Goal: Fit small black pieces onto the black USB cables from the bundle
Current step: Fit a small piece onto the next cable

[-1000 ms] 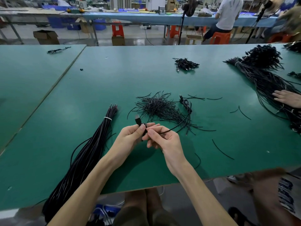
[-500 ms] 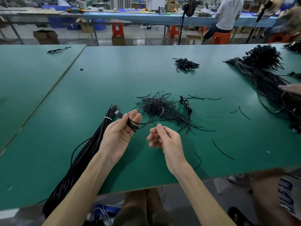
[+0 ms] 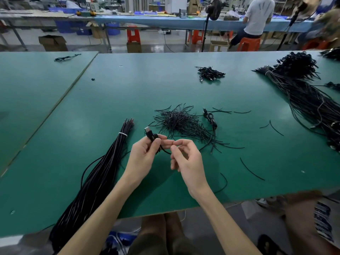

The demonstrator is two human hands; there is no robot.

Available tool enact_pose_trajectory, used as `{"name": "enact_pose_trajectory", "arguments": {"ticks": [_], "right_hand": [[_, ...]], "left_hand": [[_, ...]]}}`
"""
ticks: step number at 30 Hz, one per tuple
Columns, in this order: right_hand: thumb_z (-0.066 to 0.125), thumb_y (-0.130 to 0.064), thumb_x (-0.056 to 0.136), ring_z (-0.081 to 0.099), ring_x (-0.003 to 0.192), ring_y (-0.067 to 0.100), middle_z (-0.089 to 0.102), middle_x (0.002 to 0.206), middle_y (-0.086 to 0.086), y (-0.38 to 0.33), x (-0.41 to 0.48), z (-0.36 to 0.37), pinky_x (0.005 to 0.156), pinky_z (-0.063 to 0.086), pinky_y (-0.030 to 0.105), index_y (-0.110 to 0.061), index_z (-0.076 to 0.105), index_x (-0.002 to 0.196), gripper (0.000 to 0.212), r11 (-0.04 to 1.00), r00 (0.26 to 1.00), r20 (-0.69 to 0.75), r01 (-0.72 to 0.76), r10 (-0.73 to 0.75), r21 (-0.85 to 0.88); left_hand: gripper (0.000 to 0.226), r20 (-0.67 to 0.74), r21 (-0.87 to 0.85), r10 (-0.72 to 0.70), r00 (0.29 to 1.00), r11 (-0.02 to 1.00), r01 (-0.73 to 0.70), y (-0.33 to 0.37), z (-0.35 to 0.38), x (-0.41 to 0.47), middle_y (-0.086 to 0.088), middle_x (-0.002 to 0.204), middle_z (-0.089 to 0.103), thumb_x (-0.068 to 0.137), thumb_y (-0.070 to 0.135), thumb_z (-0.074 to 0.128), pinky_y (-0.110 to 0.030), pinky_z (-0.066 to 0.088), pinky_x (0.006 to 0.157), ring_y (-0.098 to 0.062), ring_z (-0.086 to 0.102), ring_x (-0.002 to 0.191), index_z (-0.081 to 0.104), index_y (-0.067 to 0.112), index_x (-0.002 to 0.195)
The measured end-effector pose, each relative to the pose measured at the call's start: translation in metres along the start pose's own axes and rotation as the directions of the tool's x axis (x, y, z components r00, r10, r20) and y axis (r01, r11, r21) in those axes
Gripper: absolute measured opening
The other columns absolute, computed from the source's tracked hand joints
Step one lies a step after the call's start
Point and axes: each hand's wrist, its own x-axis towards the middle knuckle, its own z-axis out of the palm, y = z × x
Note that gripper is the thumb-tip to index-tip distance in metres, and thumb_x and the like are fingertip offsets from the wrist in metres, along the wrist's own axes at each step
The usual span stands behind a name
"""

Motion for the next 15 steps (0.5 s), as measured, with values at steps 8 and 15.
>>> {"name": "enact_pose_trajectory", "arguments": {"ticks": [8, 15], "right_hand": [[0.073, -0.027, 0.096, 0.061, 0.058, 0.015, 0.066, 0.078, -0.006, 0.004, 0.002, 0.002, 0.057, 0.044, 0.019, -0.017, 0.049, 0.112, 0.031, 0.997, 0.998, 0.045, -0.041, 0.044, -0.06], [0.063, -0.031, 0.103, 0.059, 0.054, 0.016, 0.072, 0.073, 0.003, 0.003, 0.0, 0.005, 0.058, 0.048, 0.023, -0.019, 0.065, 0.112, 0.015, 0.986, 0.976, 0.215, -0.004, 0.041, -0.166]], "left_hand": [[0.03, 0.061, -0.523, -0.169, 0.984, 0.834, 0.175, 0.006, -0.008, 0.0, -0.023, 0.124, 0.07, 0.105, 0.015, 0.051, -0.034, 0.056, 0.096, -0.037, 0.068, 0.118, 0.061, -0.007, 0.123], [0.028, 0.16, -0.677, -0.251, 0.955, 0.676, 0.291, 0.01, -0.017, 0.003, -0.015, 0.106, 0.076, 0.099, 0.016, 0.055, -0.027, 0.058, 0.089, -0.023, 0.074, 0.105, 0.078, 0.002, 0.108]]}}
